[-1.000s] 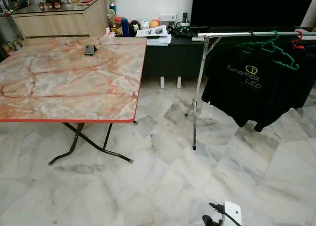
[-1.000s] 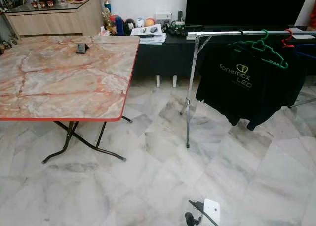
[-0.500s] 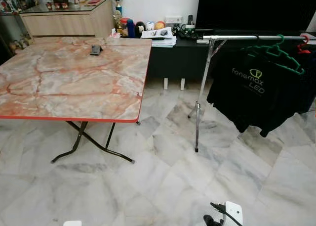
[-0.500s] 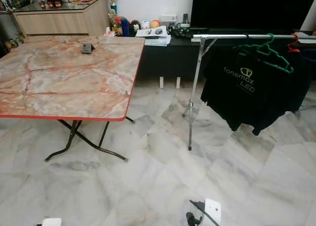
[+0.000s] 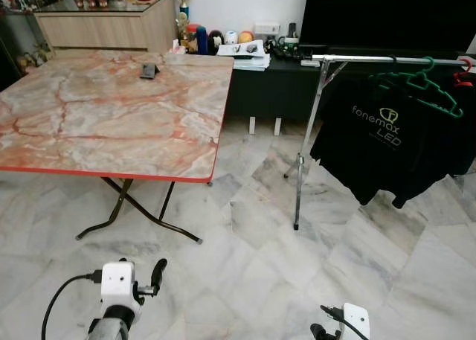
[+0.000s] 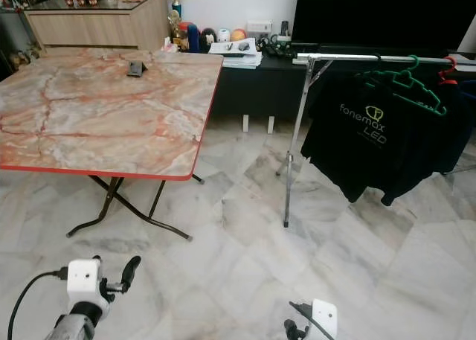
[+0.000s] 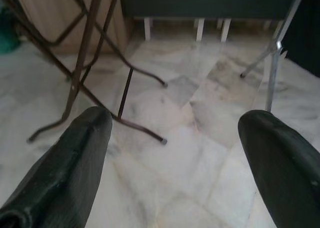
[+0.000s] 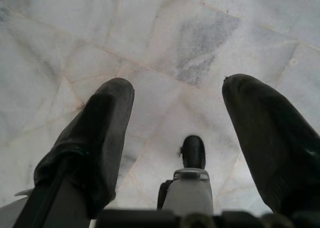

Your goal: Hang hanger

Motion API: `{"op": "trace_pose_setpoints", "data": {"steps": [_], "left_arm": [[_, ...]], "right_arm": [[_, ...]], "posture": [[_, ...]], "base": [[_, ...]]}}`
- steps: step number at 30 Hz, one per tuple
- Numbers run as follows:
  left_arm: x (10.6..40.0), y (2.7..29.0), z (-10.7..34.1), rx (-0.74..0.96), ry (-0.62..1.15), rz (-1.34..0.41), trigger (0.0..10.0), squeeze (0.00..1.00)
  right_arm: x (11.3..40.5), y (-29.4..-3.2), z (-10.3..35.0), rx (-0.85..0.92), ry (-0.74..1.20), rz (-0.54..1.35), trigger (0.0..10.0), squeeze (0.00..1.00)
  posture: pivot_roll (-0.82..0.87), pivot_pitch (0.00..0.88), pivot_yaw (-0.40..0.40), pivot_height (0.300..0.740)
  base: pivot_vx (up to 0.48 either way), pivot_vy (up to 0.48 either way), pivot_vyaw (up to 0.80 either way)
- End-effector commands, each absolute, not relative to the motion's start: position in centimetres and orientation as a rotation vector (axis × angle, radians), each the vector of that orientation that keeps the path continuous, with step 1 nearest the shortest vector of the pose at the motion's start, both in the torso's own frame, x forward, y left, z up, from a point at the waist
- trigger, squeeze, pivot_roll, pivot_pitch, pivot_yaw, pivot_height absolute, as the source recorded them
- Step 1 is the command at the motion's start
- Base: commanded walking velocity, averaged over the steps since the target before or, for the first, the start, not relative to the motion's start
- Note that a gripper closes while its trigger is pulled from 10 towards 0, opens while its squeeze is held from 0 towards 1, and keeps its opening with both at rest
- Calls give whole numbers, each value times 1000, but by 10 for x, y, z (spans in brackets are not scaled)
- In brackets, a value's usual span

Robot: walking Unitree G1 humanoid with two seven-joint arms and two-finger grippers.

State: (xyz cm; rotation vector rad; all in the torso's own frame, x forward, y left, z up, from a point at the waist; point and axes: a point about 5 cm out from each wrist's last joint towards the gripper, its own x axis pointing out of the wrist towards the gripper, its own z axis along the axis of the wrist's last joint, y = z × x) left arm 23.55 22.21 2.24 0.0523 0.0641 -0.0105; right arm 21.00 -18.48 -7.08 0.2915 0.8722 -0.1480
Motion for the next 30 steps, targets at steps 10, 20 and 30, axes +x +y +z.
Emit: {"op": "trace_pose_setpoints", "data": {"steps": [10,20,30], "left_arm": [[224,242,-19,29,349,96,10000,0],[165,255,-70,39,792,188,10000,0],[165,257,-70,32,783,192,10000,0]], "right_arm": [[205,-186,-73,295,888,-164,10000,0],[206,-183,-73,303,874,-186,10000,0],[231,-201,-44,142,532,-200,10000,0]], "posture": [[126,37,-27,740],[88,32,4,740],[88,33,6,740]], "base": [[0,0,0],[0,0,0],[0,0,0]]}}
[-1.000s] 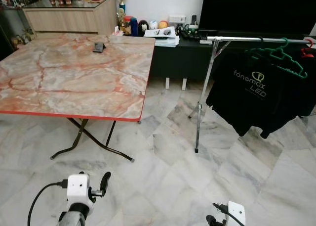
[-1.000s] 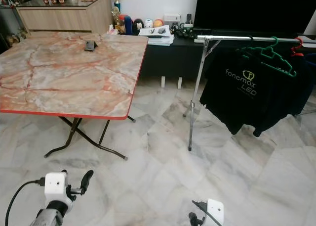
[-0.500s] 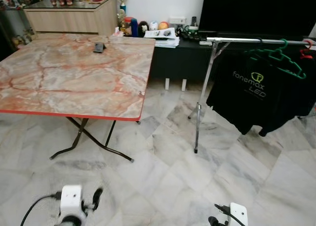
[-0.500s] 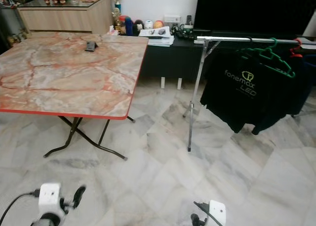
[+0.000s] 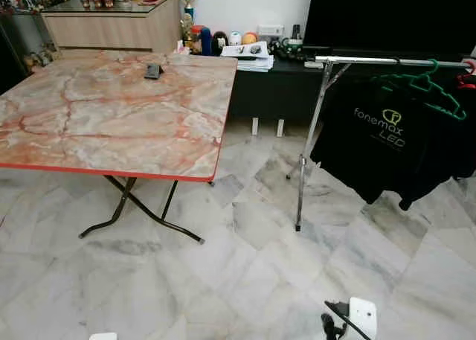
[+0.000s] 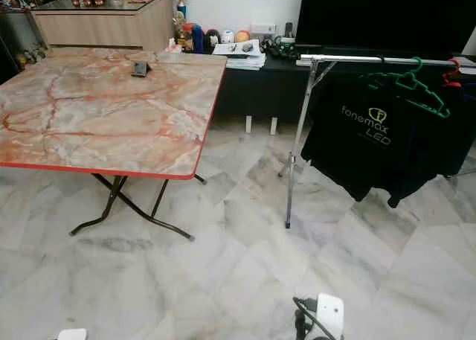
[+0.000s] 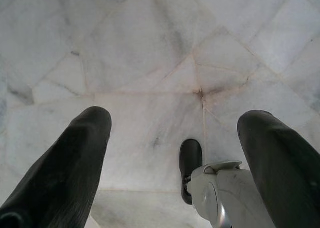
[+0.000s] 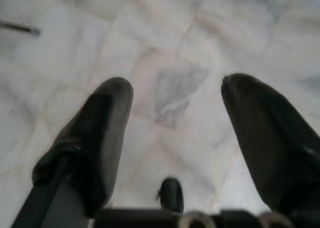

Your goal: Hang hanger

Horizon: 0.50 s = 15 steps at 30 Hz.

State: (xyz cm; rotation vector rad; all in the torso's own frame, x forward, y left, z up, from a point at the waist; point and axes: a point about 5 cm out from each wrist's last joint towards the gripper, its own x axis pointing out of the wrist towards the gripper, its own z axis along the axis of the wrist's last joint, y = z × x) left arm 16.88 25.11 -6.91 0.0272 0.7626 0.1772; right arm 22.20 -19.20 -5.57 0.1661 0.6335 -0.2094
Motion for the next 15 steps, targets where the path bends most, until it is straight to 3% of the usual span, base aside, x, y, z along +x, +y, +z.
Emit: {"op": "trace_pose_setpoints", "data": {"steps": [1,4,6,11,15], "left_arm": [[165,257,-70,33,785,192,10000,0],[165,259,-69,32,782,194,10000,0],[164,259,-69,28,777,199,10000,0],[163,260,-69,21,772,204,10000,0],[160,261,-70,16,775,216,10000,0]], "right_arm": [[239,-207,-33,117,441,-179,10000,0],[254,-216,1,73,174,-123,10000,0],[251,-216,8,48,121,-119,10000,0],[231,-214,11,-11,68,-105,10000,0],[200,-217,-11,32,168,-160,10000,0]], "posture": [[85,32,6,740],[69,31,5,740],[69,29,1,740],[71,26,-6,740],[78,18,-18,740]], "base": [[0,0,0],[0,0,0],[0,0,0],[0,0,0],[0,0,0]]}}
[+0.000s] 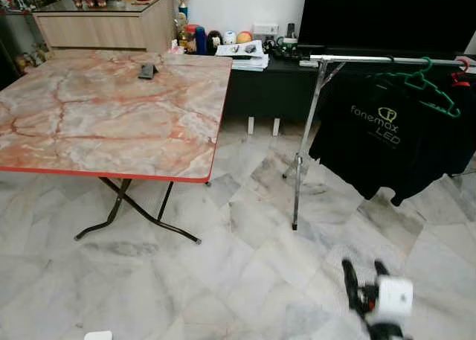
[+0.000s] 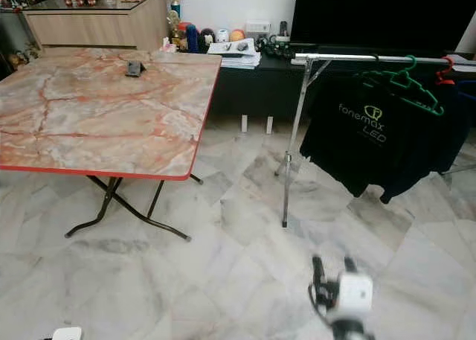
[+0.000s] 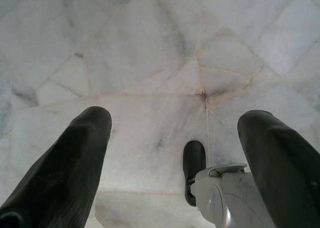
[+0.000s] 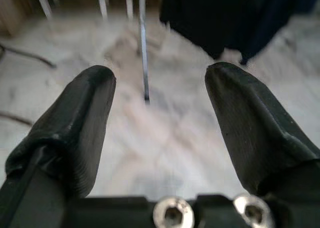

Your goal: Hang hanger

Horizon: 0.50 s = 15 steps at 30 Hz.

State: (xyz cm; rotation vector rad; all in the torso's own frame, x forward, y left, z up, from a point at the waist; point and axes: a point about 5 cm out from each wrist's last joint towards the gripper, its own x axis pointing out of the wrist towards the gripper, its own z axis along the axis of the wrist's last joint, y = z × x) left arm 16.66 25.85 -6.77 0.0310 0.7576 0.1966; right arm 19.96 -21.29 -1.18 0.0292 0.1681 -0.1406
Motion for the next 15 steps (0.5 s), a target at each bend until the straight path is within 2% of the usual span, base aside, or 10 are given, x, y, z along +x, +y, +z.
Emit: {"op": "trace_pose_setpoints", "data": {"steps": [1,3,4,6,11,12,15], "left_arm": [[159,261,-71,15,776,220,10000,0],[157,262,-71,10,778,229,10000,0],[157,262,-71,10,778,229,10000,0],[154,262,-73,7,790,233,10000,0],[153,261,-74,3,799,230,10000,0],[153,260,-74,-2,801,228,10000,0],[155,258,-75,-6,809,224,10000,0]], "right_arm": [[195,-218,-15,37,189,-171,10000,0],[176,-223,-32,72,290,-237,10000,0],[176,-223,-32,72,290,-237,10000,0],[159,-227,-54,96,445,-303,10000,0],[154,-231,-69,153,578,-380,10000,0],[152,-230,-77,201,669,-407,10000,0],[147,-224,-86,232,779,-391,10000,0]], "posture": [[78,18,-18,740],[83,11,-17,740],[83,11,-17,740],[83,0,-12,740],[81,0,-12,740],[88,0,-13,740],[83,0,-12,740]], "base": [[0,0,0],[0,0,0],[0,0,0],[0,0,0],[0,0,0],[0,0,0],[0,0,0]]}}
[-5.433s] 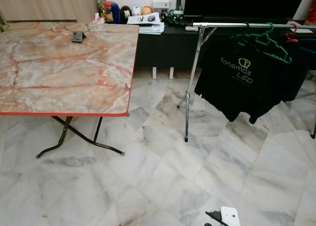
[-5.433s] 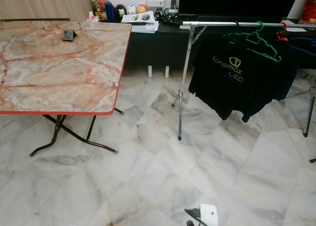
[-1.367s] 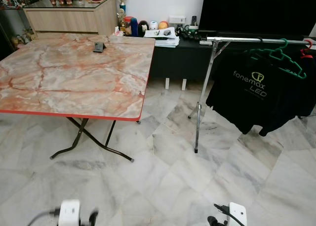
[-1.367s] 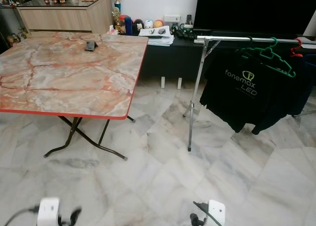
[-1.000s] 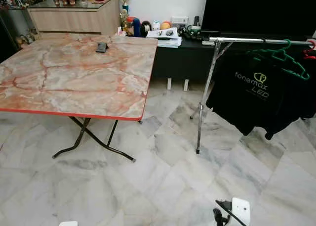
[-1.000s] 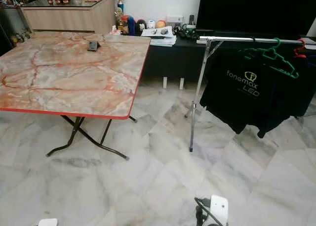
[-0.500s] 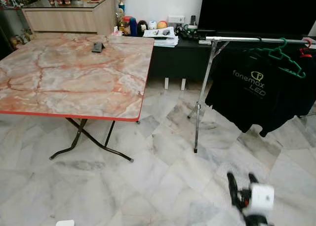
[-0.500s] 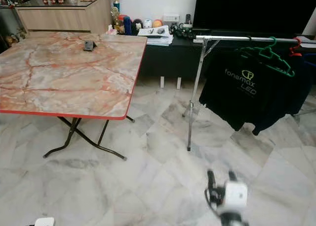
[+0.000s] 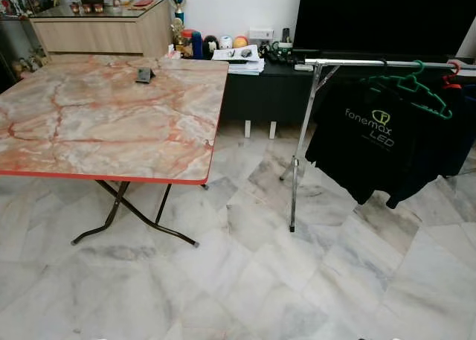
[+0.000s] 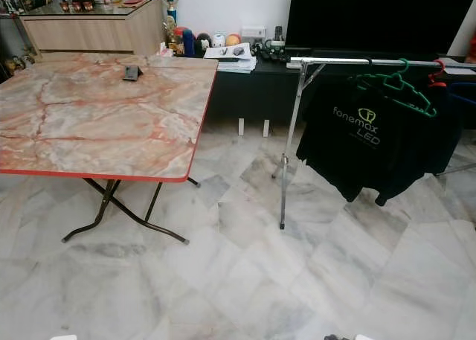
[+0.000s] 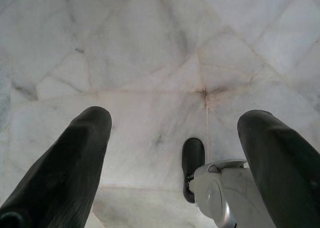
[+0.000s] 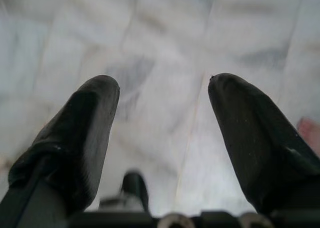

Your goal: Hang hanger

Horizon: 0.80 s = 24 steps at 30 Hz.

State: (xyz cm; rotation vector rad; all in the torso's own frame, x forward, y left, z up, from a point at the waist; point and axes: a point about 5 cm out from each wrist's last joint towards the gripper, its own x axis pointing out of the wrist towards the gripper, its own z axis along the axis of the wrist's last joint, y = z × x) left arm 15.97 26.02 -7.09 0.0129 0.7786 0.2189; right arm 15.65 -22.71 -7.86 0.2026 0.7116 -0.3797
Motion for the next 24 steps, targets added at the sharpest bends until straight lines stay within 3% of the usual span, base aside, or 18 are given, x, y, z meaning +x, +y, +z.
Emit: {"op": "trace_pose_setpoints", "data": {"steps": [1,7,15,24], "left_arm": [[155,258,-75,-7,810,223,10000,0],[156,258,-75,-8,829,221,10000,0],[152,258,-78,-17,863,241,10000,0],[143,261,-81,-19,896,250,10000,0]], "right_arm": [[145,-222,-87,240,797,-389,10000,0],[144,-209,-93,233,868,-273,10000,0],[146,-202,-95,254,898,-255,10000,0],[150,-199,-94,287,910,-258,10000,0]], "posture": [[83,0,-12,740],[85,0,-13,740],[70,0,-16,740],[67,12,-3,740]], "base": [[0,0,0],[0,0,0],[0,0,0],[274,0,0]]}}
